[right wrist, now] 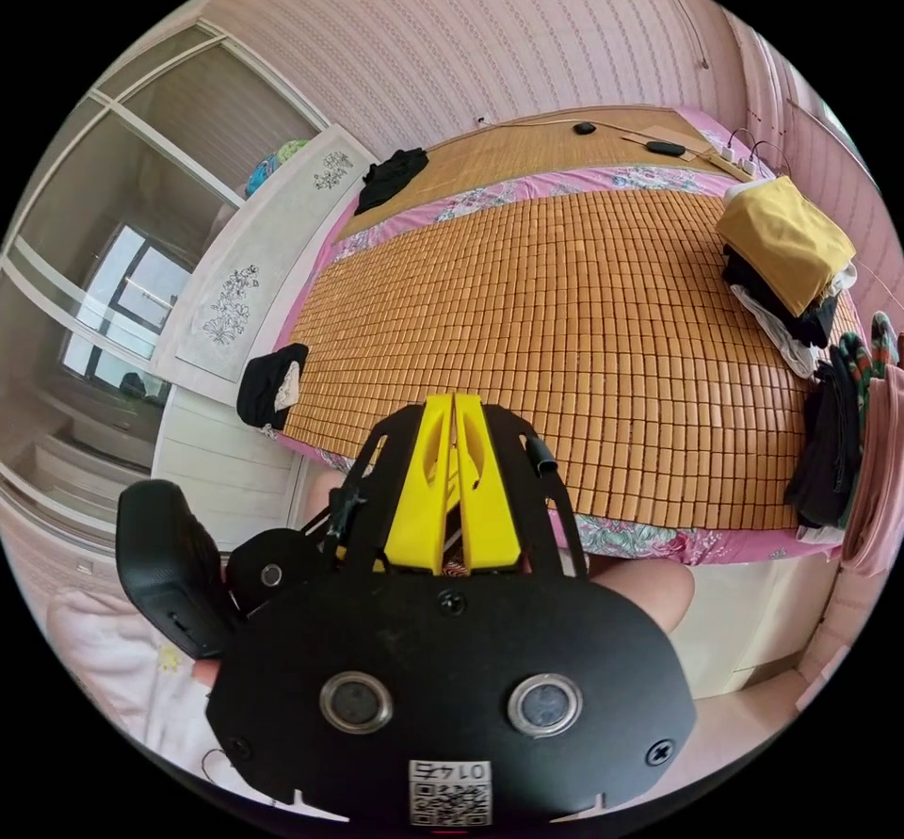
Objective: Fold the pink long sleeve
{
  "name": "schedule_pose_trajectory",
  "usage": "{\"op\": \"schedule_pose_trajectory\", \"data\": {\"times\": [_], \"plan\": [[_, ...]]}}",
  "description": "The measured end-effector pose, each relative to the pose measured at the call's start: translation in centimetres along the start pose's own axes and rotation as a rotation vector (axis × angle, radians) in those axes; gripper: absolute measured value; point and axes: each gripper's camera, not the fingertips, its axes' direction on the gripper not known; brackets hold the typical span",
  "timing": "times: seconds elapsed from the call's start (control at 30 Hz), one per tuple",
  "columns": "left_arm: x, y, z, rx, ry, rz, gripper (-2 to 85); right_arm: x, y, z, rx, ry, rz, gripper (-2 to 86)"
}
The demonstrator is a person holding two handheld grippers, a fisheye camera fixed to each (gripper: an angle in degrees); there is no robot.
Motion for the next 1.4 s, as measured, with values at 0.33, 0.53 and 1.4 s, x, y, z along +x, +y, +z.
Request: {"op": "schedule_pose_trajectory", "data": {"times": [0.33, 0.53, 1.4], "plan": [[7.4, -0.1, 6.2, -0.043, 0.05, 0.195, -0.8, 3.6, -0.2, -5.8, 0.008, -0.135, 0.007, -0.4], [10.7, -1.3, 10.0, -0.08, 0.037, 0.31, -0.7, 4.8, -1.9, -7.8, -0.055, -0.191, 0.002, -0.2], [15.0, -7.7, 22.1, -0.096, -0.154, 0.157, -0.7, 5.8, -0.5, -19.5, 0.131, 0.506, 0.113, -0.9]]}}
